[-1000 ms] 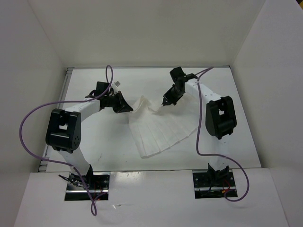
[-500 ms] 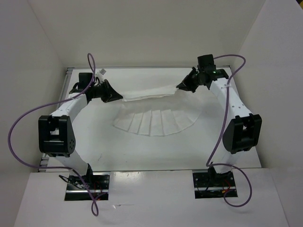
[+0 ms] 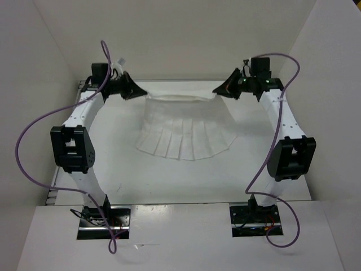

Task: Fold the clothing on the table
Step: Flatten the skirt out

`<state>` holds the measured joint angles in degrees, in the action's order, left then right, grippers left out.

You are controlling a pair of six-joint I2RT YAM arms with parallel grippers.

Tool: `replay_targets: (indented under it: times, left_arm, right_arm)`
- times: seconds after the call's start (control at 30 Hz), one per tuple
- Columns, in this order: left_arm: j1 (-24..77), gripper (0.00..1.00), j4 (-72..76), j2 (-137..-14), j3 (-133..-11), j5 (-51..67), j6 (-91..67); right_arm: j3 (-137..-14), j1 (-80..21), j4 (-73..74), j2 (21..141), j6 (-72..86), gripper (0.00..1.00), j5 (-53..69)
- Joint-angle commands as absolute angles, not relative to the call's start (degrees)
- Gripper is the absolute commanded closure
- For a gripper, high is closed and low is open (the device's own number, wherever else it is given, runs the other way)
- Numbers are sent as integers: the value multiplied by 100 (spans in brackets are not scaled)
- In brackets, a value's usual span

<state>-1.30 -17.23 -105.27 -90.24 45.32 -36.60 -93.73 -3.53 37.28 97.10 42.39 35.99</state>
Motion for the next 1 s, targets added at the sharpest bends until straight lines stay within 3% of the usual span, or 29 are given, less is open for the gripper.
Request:
replay_targets:
  times: [0.0,0.13,0.27,0.37,0.5,0.7,0.97]
  left_arm:
    - [-387,100,-1695,-10941,-11044,4508,-3805]
    - [-387,100,-1906,-10996,-12163,4789,-3806]
    - [-387,100,-1523,-10339,-11148,4896,-3911]
    - [-387,100,-1196,-9573,-9457,4843,-3963]
    - [-334,100,-1195,-8641,-7155,4536,-3964]
    - [-70,100,-2134,-7656,-4845,4579,-3912]
    - [-70,100,-3479,-7410,-4025,4896,-3305]
  right_arm:
    - [-11209,53,3436,9878,3666,100,3647]
    - [-12339,167,3884,10072,3288,100,3700]
    - [-11912,167,3999,9783,3076,100,3700]
    - [-10306,167,3684,9204,3269,100,3893]
    - [-7130,167,3717,8273,3594,100,3946]
    - [-3952,-96,4535,7937,3472,100,4368]
    - [-3533,-97,6027,7068,3146,100,3868]
